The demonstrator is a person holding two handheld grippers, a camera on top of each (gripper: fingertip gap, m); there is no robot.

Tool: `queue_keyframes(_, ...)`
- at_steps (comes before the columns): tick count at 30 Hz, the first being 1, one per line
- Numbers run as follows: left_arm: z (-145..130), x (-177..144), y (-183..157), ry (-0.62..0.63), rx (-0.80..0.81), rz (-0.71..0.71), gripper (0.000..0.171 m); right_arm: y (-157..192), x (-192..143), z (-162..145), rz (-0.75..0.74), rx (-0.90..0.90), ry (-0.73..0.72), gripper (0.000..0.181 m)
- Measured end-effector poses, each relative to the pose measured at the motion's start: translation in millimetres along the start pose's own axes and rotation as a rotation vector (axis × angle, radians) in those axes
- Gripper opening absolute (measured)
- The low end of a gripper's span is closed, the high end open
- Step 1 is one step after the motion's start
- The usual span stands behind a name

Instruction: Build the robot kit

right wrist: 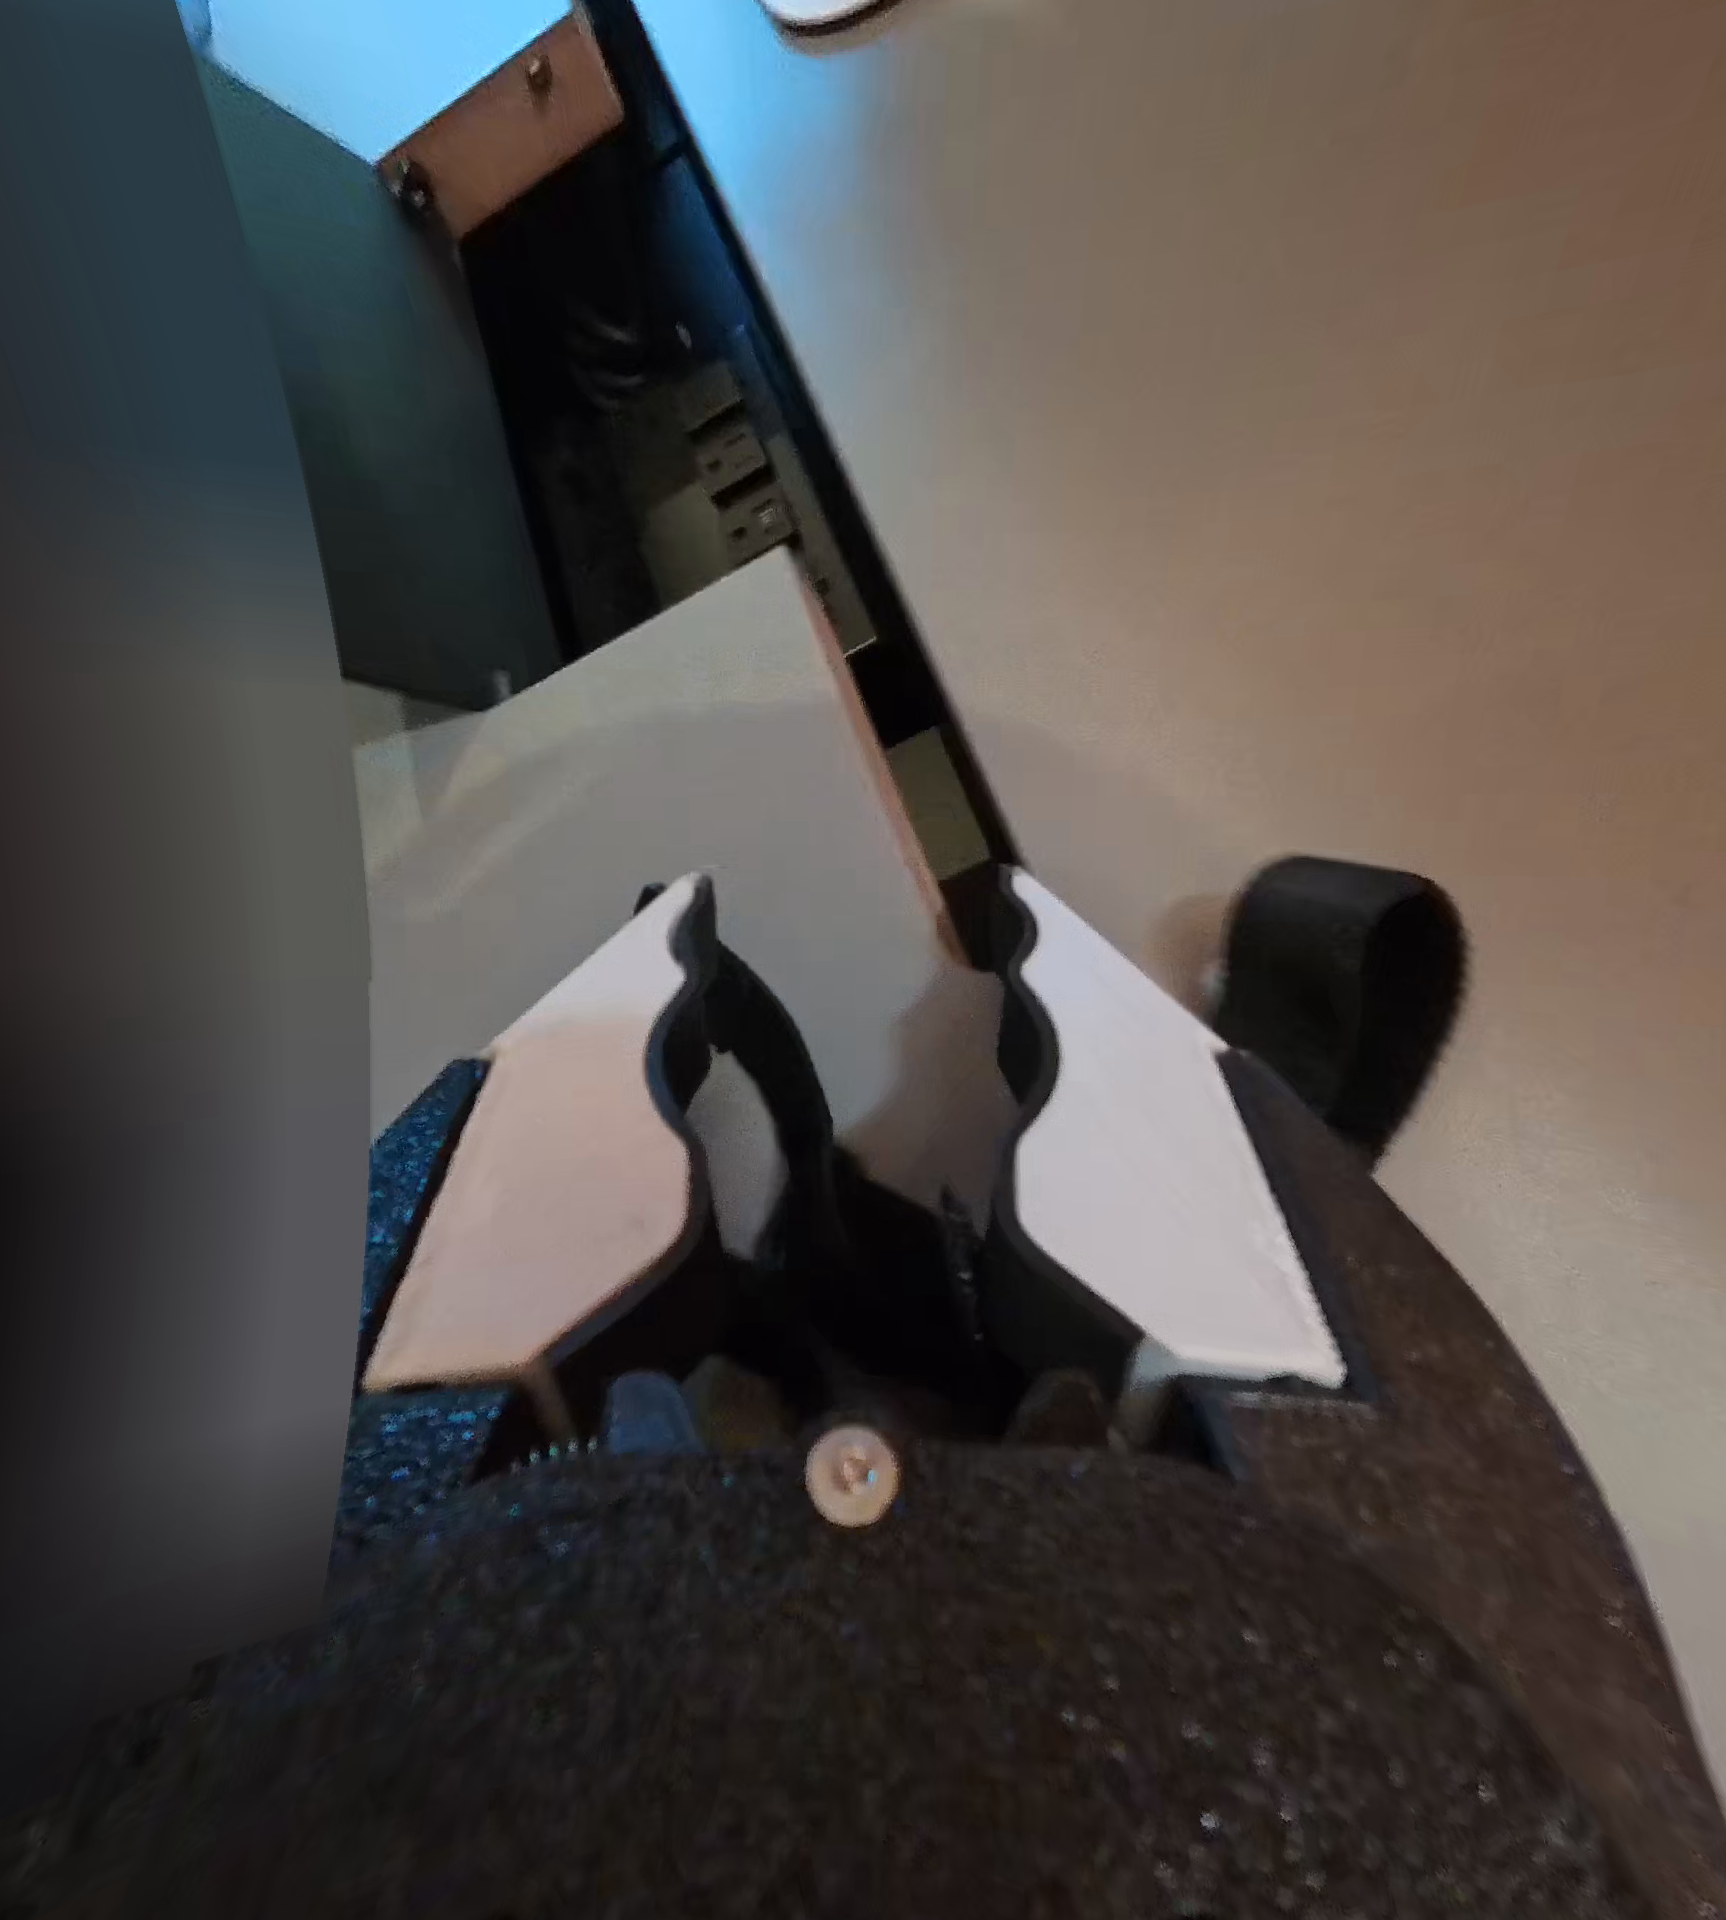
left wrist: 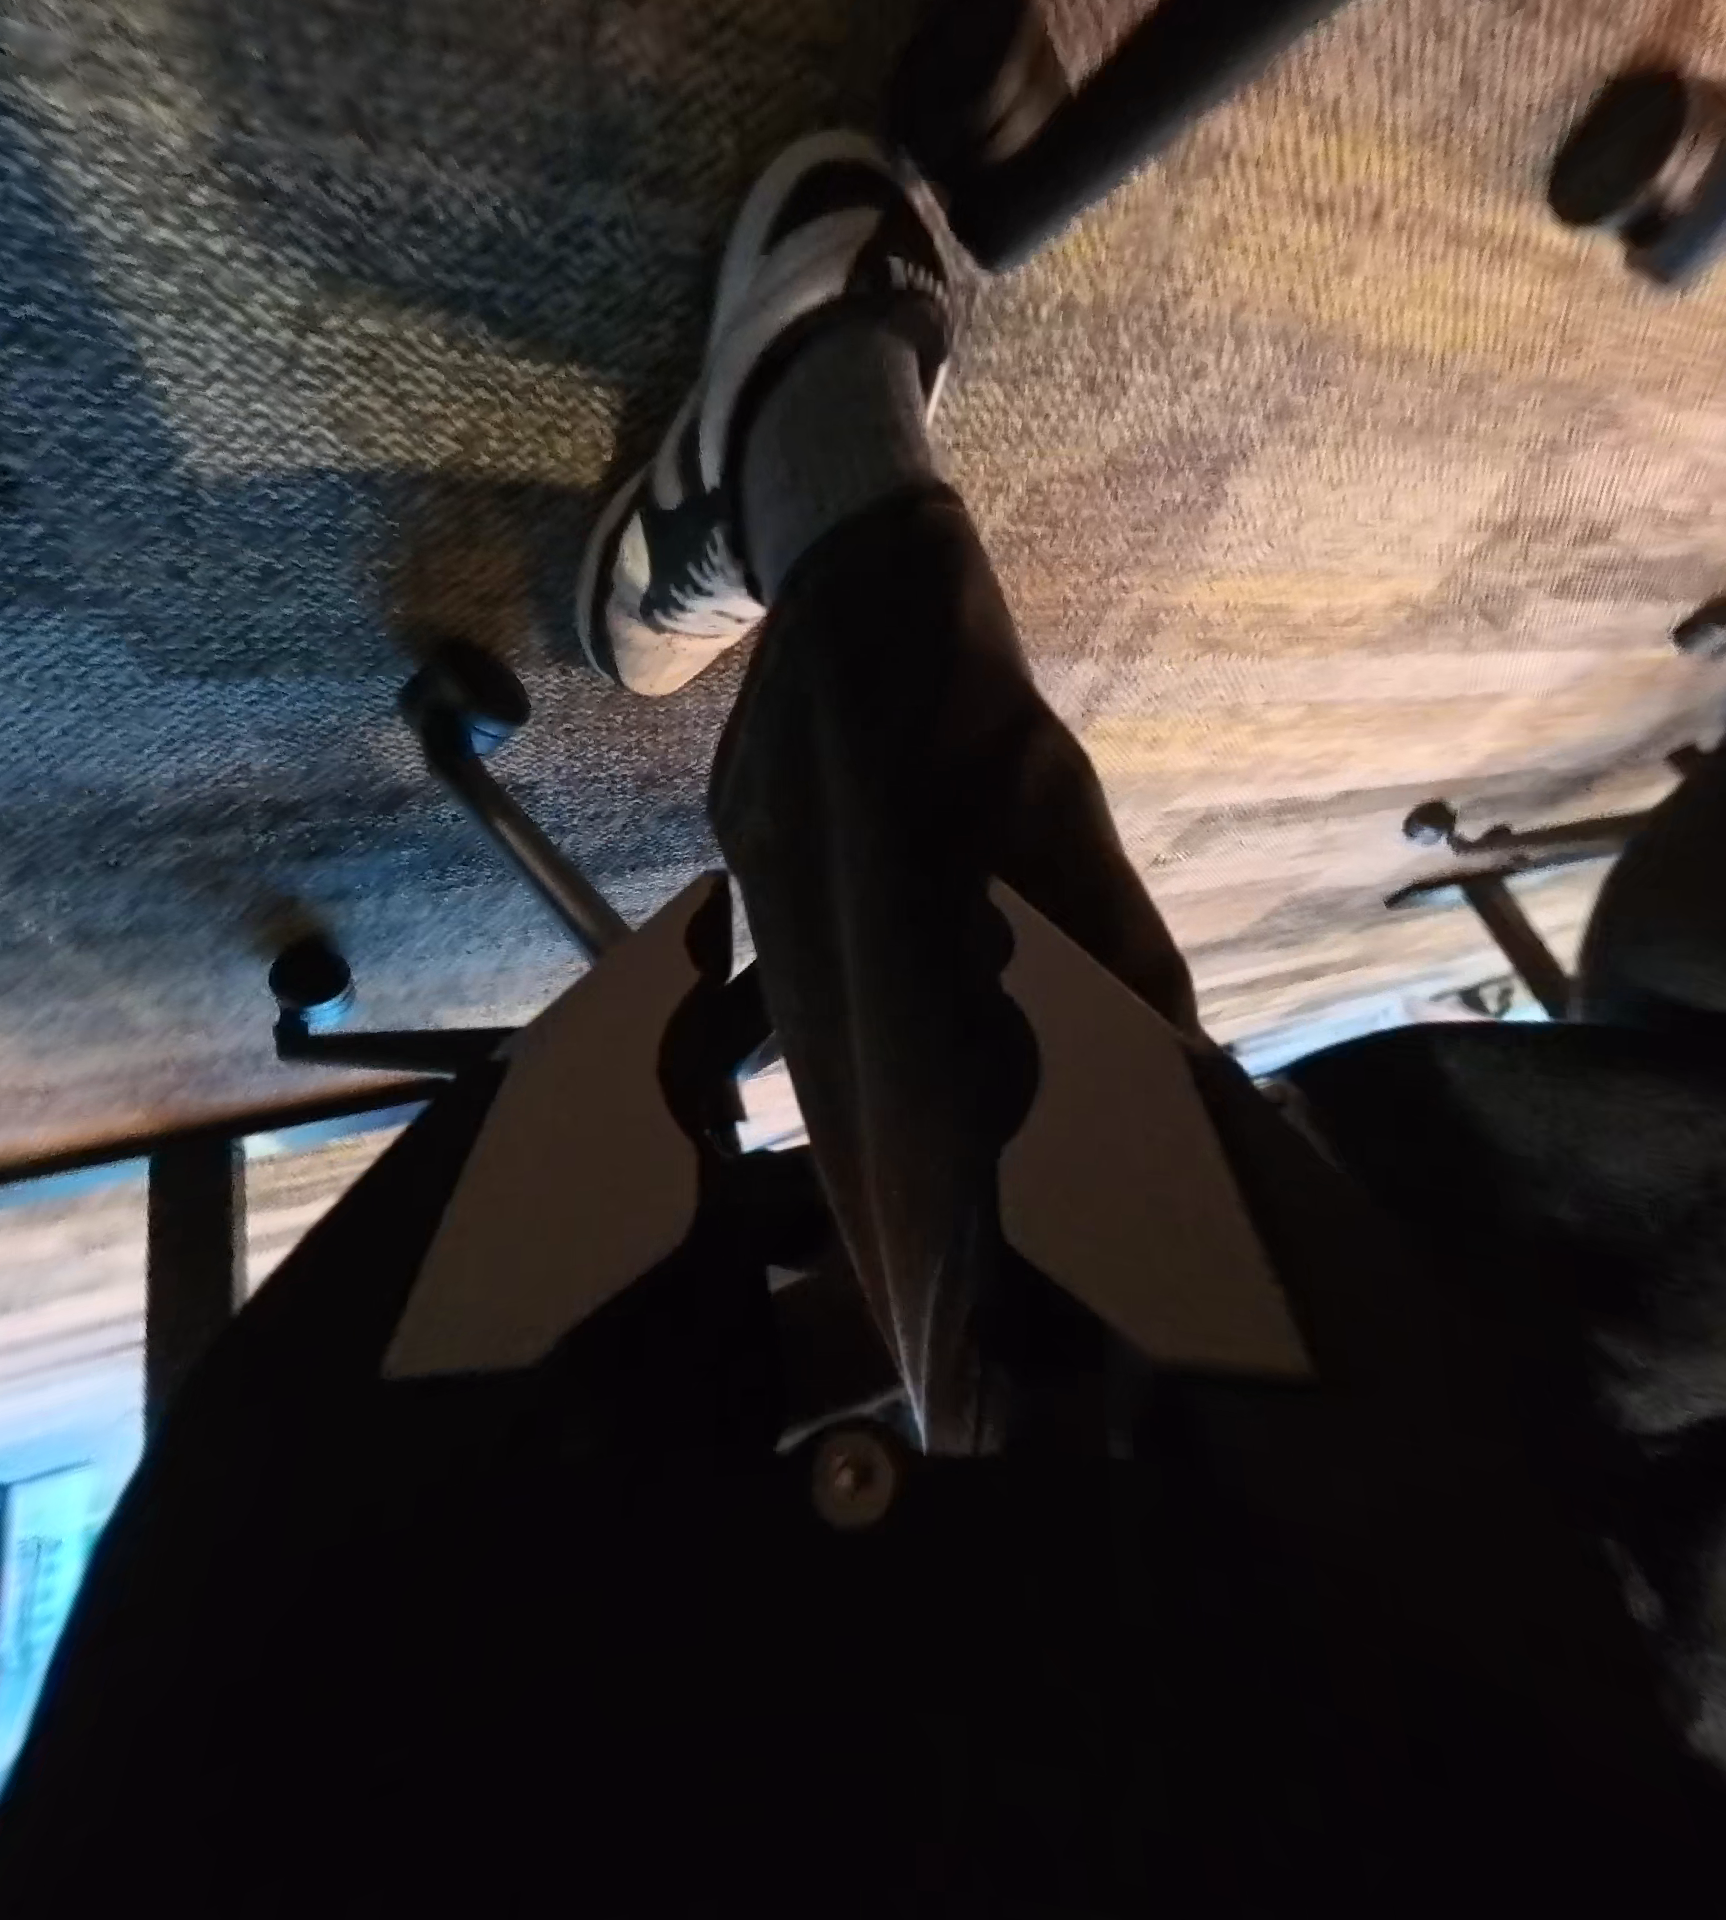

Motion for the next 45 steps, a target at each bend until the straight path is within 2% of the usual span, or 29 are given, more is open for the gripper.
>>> queue_keyframes(3, 28.8, -11.9, -13.8, -0.004, -0.02, 0.042, 0.043, 26.1, -11.8, -4.7, 0.016, -0.095, -0.02, 0.048)
queue_keyframes(5, 53.5, -9.6, -28.9, -0.017, -0.011, 0.039, 0.048, 39.2, -22.1, -3.5, -0.014, -0.16, -0.053, 0.051)
queue_keyframes(8, 80.8, 8.9, -55.6, 0.049, -0.043, 0.018, 0.046, 57.5, -40.1, -8.4, -0.012, -0.254, -0.163, 0.049)
queue_keyframes(10, 92.6, 20.6, -67.7, 0.12, -0.094, 0.047, 0.043, 68.5, -52.5, -22.9, 0.027, -0.294, -0.215, 0.048)
queue_keyframes(11, 100.8, 24.5, -73.8, 0.115, -0.135, 0.051, 0.044, 74.6, -60.4, -33.4, 0.057, -0.298, -0.24, 0.047)
queue_keyframes(15, 142.2, 33.9, -88.7, -0.031, -0.315, 0.086, 0.045, 101.8, -94.3, -97.7, 0.213, -0.291, -0.289, 0.048)
queue_keyframes(19, 159.7, 28.4, -94.5, -0.148, -0.467, 0.194, 0.05, 110.6, -99.8, -174.9, 0.197, -0.406, -0.231, 0.048)
queue_keyframes(23, 167.3, 27.6, -96.3, -0.4, -0.692, 0.111, 0.051, 99.6, -91.6, -267.7, 0.156, -0.537, -0.098, 0.047)
queue_keyframes(25, 161.3, 43.0, -99.9, -0.451, -0.779, 0.066, 0.051, 77.9, -79.6, -325.6, 0.176, -0.535, 0.056, 0.045)
queue_keyframes(26, 154.6, 57.1, -104.8, -0.458, -0.816, 0.021, 0.051, 64.2, -71.1, -358.3, 0.204, -0.525, 0.165, 0.054)
queue_keyframes(28, 121.6, 96.5, -116.6, -0.414, -0.946, -0.077, 0.051, 27.9, -56.5, -411.6, 0.141, -0.524, 0.314, 0.06)
queue_keyframes(30, 66.4, 130.4, -128.4, -0.318, -1.18, -0.094, 0.051, 3.1, -54.5, -445.0, 0.104, -0.52, 0.452, 0.066)
queue_keyframes(31, 41.6, 137.8, -135.1, -0.307, -1.266, -0.077, 0.051, -6.8, -55.1, -457.0, 0.097, -0.503, 0.51, 0.066)
queue_keyframes(33, 10.0, 132.5, -145.6, -0.372, -1.363, -0.039, 0.052, -33.0, -55.0, -481.1, 0.03, -0.44, 0.663, 0.081)
queue_keyframes(34, 0.7, 122.6, -147.5, -0.441, -1.387, -0.006, 0.053, -48.0, -56.8, -492.7, -0.02, -0.422, 0.728, 0.082)
queue_keyframes(37, -10.9, 89.6, -141.1, -0.649, -1.381, 0.123, 0.053, -83.2, -68.1, -515.8, -0.137, -0.412, 0.857, 0.083)
queue_keyframes(40, -7.4, 74.0, -136.2, -0.756, -1.313, 0.155, 0.052, -104.7, -76.7, -523.4, -0.186, -0.323, 0.926, 0.087)
queue_keyframes(42, -10.3, 69.5, -134.8, -0.776, -1.275, 0.227, 0.035, -115.8, -80.4, -518.9, -0.217, -0.282, 0.907, 0.086)
queue_keyframes(45, -13.0, 64.4, -129.3, -0.806, -1.282, 0.282, 0.035, -125.1, -84.2, -498.5, -0.257, -0.223, 0.79, 0.081)
Point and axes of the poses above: each gripper's, where its closed fingertips meet, x out along the fingers, z out of its top, y = z × x across the jaws, the point moved 7 cm from there along -x, back along the fingers, and after that the axes turned 15 degrees about x, right-handed, at the moved point
